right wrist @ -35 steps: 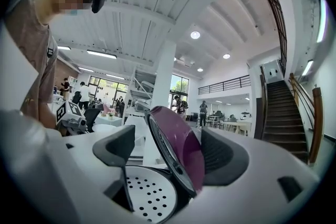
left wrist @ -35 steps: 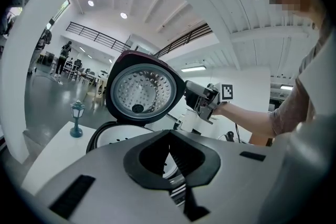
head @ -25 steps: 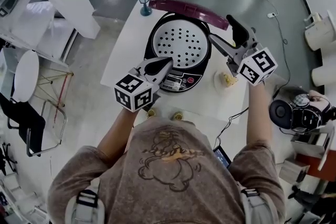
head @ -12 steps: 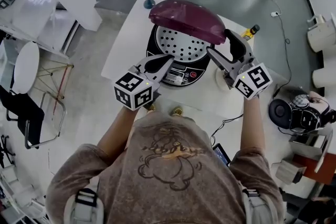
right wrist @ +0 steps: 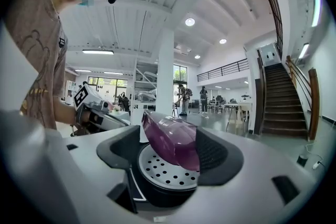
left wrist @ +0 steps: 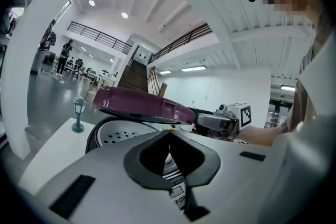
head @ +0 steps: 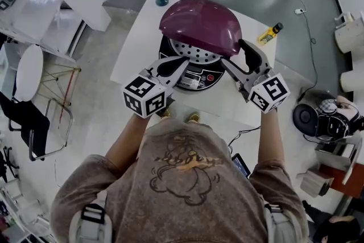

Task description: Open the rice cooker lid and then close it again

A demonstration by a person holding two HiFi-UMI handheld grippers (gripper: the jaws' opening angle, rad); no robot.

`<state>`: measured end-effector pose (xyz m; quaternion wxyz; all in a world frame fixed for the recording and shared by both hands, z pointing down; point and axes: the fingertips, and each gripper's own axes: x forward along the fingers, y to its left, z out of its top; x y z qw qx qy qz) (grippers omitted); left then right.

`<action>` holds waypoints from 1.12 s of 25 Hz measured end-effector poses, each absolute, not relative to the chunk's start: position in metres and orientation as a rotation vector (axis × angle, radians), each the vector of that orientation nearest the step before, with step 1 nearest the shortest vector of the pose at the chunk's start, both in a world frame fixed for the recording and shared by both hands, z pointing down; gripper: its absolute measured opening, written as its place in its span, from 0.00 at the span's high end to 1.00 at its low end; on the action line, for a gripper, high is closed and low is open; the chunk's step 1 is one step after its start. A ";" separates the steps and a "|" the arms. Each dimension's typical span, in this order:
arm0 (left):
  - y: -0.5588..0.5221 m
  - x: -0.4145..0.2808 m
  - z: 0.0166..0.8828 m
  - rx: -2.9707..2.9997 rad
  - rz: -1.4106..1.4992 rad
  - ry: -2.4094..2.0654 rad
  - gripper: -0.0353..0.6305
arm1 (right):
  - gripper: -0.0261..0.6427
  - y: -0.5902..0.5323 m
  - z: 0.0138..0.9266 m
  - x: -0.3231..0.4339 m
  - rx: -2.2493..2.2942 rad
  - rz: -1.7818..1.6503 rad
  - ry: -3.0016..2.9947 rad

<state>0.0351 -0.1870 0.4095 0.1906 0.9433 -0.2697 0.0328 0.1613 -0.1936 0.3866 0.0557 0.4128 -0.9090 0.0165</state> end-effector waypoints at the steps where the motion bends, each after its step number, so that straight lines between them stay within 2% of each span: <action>1: -0.188 0.035 0.410 2.650 0.092 -0.758 0.91 | 0.48 -0.193 0.390 0.160 1.250 0.063 -2.754; 14: -0.200 0.041 0.390 2.694 0.043 -0.747 0.91 | 0.49 -0.183 0.424 0.155 1.227 0.181 -2.710; 28: -0.224 0.037 0.400 2.718 0.158 -0.834 0.91 | 0.53 -0.184 0.427 0.158 1.281 0.242 -2.740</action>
